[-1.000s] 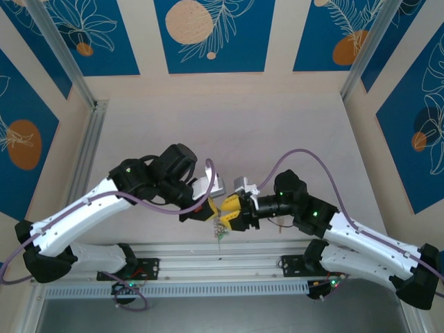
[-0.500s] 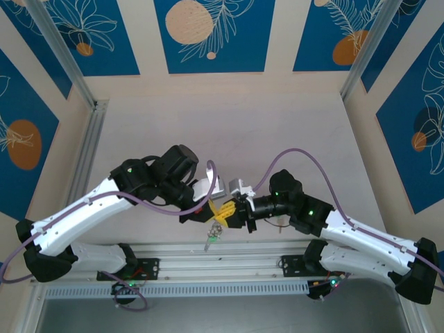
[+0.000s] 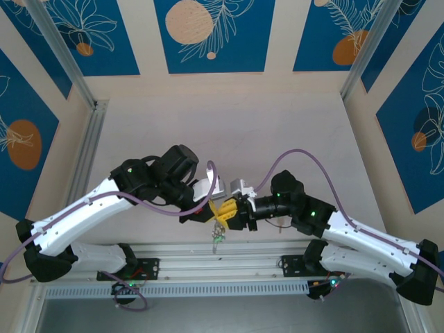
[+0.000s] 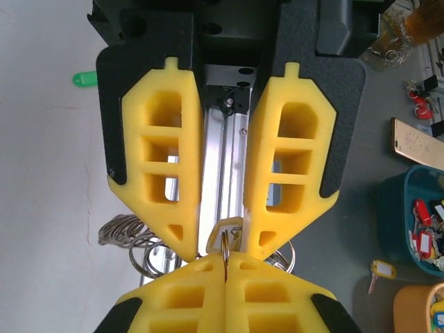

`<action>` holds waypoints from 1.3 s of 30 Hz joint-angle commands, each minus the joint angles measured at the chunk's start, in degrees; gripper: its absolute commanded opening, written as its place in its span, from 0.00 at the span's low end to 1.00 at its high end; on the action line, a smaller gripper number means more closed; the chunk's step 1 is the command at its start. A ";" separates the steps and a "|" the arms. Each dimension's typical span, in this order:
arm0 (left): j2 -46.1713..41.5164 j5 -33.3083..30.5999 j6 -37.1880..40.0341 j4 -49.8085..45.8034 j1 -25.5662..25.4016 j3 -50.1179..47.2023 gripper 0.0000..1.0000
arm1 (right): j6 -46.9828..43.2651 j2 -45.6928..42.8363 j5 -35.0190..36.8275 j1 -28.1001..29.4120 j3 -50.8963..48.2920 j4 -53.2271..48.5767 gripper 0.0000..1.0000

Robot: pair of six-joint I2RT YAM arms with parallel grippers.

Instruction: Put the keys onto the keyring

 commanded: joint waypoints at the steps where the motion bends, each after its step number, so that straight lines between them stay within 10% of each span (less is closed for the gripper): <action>1: -0.59 1.83 1.00 -0.96 -0.71 1.23 0.00 | -0.93 -1.27 1.19 -0.12 1.35 -1.39 0.27; 39: -1.97 3.36 0.65 0.81 -0.80 0.52 0.00 | -0.34 -0.71 -0.88 -1.64 1.10 -1.18 0.18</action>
